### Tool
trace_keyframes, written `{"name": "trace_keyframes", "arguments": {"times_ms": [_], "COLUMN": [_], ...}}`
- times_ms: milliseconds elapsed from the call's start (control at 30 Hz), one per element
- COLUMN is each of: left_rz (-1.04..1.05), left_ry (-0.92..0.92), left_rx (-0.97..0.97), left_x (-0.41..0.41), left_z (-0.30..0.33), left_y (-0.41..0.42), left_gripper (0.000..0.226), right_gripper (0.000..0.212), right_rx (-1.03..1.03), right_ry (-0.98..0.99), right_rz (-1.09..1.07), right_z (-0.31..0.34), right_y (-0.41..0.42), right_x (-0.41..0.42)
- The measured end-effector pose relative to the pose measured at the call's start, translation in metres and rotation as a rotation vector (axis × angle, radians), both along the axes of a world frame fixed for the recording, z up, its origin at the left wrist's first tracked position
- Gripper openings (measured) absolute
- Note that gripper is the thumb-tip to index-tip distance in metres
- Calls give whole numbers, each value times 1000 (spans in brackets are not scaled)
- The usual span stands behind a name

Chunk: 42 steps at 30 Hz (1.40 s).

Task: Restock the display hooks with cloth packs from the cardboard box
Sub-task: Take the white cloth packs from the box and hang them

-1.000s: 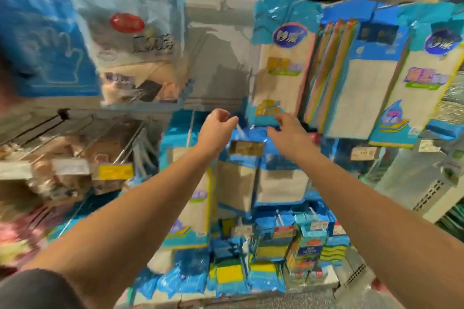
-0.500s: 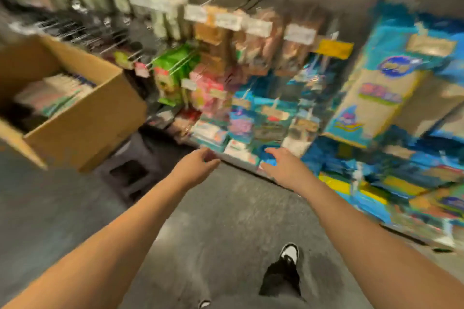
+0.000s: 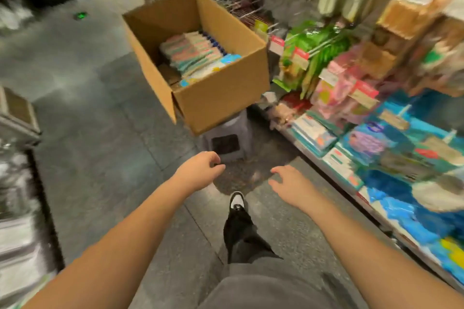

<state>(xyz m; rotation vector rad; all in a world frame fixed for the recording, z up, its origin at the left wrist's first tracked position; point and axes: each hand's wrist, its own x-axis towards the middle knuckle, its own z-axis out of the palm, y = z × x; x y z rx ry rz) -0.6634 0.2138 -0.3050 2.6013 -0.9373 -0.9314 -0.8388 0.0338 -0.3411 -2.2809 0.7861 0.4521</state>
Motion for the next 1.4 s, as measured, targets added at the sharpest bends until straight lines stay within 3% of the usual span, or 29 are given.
{"name": "trace_keyframes", "arguments": {"times_ms": [333,500,633,767,1000,1067,1167,1400], "left_rz": [129,191,177,19,-237,-286,-330,-276], "left_ry": [-11,-8,45,99,262,329,385,385], "left_rx": [-19,-48,-42,30,183,225,259,202], "left_x": [228,325,394,464,567,583,595,602], "left_z": [25,30,12,-24,-108,-126,-151,-194], "left_y": [-44,-72,-102,-139,-200,-213,-231,-250], "left_gripper": [28,25,27,29,17,29,52,31], "right_gripper": [45,39,33,35,53,59,70,75], "right_rx": [74,76,80,52,-134,-238,-193,-320], "right_ry": [-78,-179,-213,-196,-117,-91,171,196], "right_rz": [107,53,-60,-204,-589,-661,-795,-965], "right_z": [5,23,20,-1,-41,-55,-68,-72], "right_y": [-46,-70,-81,-89,-74,-67,-64,-61], "right_x": [237,328,386,436,511,527,544,566]}}
